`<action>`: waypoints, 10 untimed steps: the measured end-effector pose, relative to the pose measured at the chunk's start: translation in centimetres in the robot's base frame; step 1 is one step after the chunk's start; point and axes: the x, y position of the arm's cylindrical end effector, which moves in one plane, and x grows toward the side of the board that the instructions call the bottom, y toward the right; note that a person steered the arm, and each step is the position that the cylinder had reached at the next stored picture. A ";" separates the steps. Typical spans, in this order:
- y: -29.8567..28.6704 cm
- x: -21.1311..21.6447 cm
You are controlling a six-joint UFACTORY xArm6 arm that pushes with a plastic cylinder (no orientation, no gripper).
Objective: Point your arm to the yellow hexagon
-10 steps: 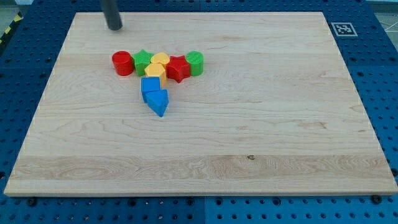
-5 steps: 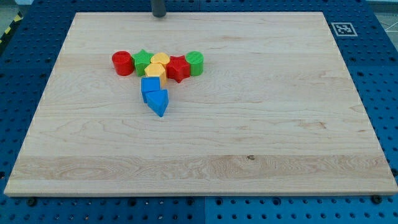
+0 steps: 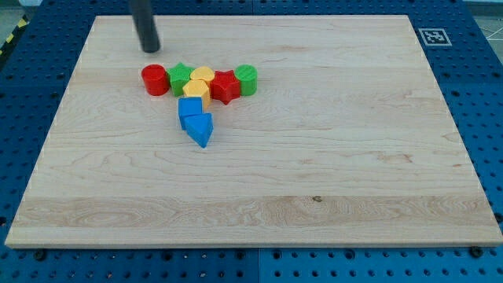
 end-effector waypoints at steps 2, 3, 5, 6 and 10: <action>-3.3 7.6; -3.3 12.6; -3.2 13.6; -3.2 13.7; -3.0 12.5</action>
